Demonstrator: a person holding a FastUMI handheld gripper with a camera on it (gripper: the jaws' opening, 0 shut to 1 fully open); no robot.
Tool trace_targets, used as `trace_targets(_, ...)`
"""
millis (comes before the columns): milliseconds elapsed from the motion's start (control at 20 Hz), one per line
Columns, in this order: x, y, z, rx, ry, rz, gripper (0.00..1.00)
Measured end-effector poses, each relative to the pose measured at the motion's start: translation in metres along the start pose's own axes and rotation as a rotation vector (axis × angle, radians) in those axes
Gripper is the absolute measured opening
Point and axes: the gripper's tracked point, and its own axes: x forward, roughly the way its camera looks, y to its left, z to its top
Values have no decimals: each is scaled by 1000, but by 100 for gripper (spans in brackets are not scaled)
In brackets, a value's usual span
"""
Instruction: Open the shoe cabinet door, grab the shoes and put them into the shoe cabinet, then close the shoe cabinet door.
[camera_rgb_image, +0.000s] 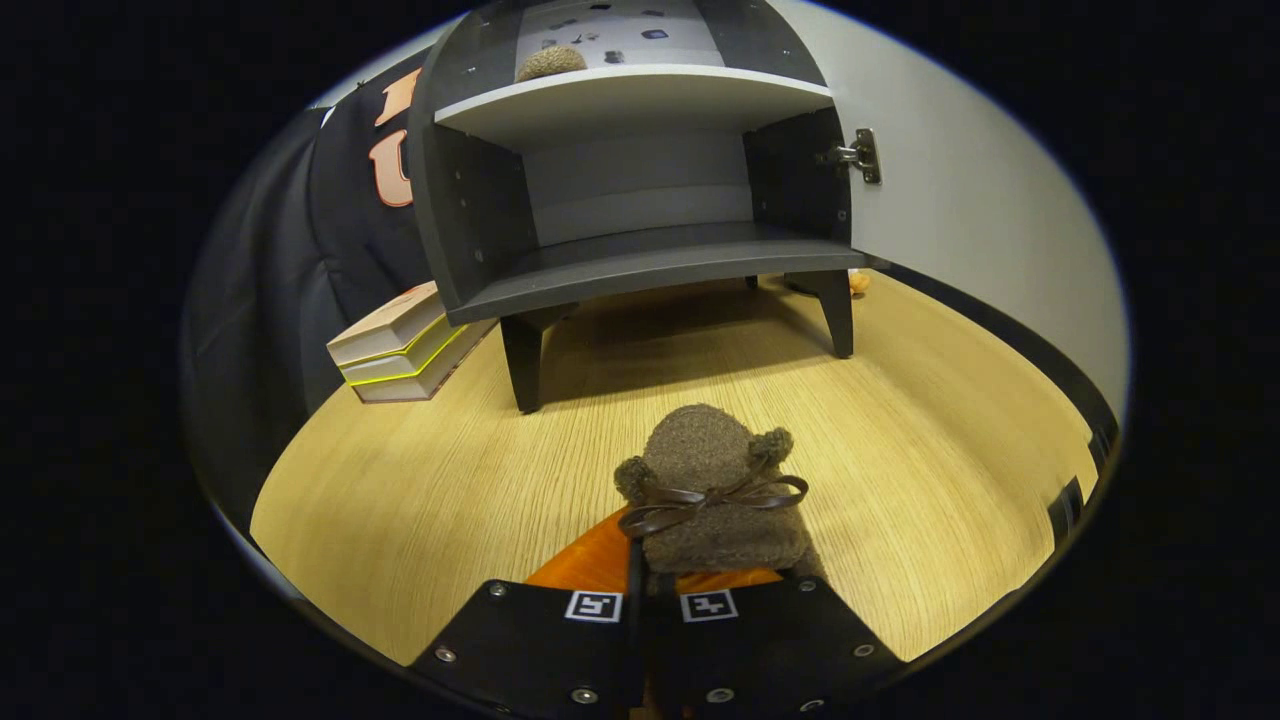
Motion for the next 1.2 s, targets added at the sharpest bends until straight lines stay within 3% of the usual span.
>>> trace_targets(200, -24, -1, 20, -12, -10, -5, 7)
trace_targets(750, -125, 6, 153, 21, -140, 3, 7)
trace_targets(1200, -169, -4, 257, 1, -263, 37, 7)
